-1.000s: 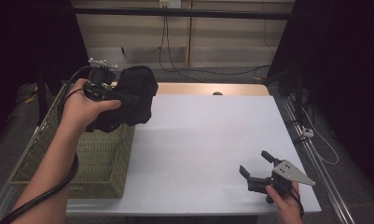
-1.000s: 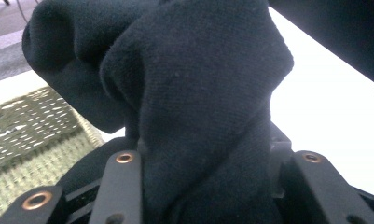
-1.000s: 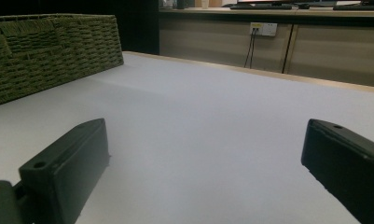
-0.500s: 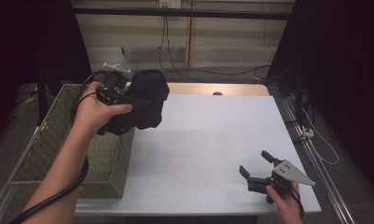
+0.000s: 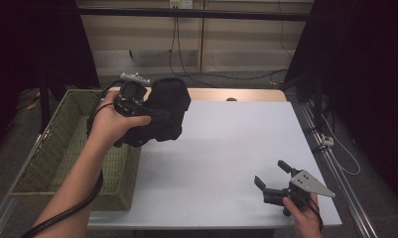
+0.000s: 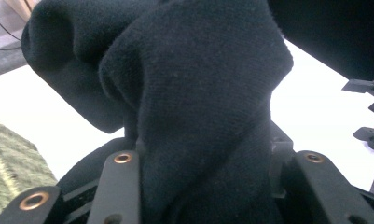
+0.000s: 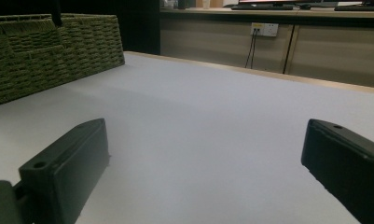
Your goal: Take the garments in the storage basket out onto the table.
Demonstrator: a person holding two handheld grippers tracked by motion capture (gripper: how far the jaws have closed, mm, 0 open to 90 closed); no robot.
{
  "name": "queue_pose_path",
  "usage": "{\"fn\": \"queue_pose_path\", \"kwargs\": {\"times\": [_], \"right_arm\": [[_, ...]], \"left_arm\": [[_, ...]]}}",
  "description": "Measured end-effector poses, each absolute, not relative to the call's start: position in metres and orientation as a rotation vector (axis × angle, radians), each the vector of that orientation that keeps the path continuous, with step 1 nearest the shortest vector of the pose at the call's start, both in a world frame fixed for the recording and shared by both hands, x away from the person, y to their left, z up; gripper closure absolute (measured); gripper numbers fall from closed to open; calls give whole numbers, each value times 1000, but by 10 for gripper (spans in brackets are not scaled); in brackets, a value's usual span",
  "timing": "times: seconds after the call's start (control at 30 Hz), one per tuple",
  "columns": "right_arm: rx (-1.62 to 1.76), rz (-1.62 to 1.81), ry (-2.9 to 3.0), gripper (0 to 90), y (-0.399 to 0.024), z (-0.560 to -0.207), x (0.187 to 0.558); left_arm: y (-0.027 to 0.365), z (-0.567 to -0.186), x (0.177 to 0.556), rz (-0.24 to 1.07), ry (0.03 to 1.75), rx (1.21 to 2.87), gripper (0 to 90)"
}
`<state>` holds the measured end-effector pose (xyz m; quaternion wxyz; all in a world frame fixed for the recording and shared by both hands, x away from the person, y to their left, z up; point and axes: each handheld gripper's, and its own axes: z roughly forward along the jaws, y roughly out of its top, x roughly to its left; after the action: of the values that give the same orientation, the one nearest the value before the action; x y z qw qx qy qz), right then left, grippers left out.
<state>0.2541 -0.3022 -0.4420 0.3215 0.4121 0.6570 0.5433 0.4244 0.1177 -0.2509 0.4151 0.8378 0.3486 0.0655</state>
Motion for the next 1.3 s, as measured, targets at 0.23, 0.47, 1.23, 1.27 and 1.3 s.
{"fn": "queue_pose_path", "kwargs": {"times": [0.23,0.47,1.23,1.27,1.3], "right_arm": [[1087,1429,1725,1,-302,-442,254],[1090,1430,1725,1,-302,-442,254],[1079,1434,1725,1,-301,-441,254],[1081,1433,1725,1,-301,-441,254],[1083,1433,1726,1,-301,-441,254]], "left_arm": [[107,-260,421,151,864,2077,544],[96,-268,417,142,851,2097,544],[71,-297,412,95,888,2100,543],[71,-298,411,99,892,2097,543],[70,-299,411,112,890,2105,543]]}}
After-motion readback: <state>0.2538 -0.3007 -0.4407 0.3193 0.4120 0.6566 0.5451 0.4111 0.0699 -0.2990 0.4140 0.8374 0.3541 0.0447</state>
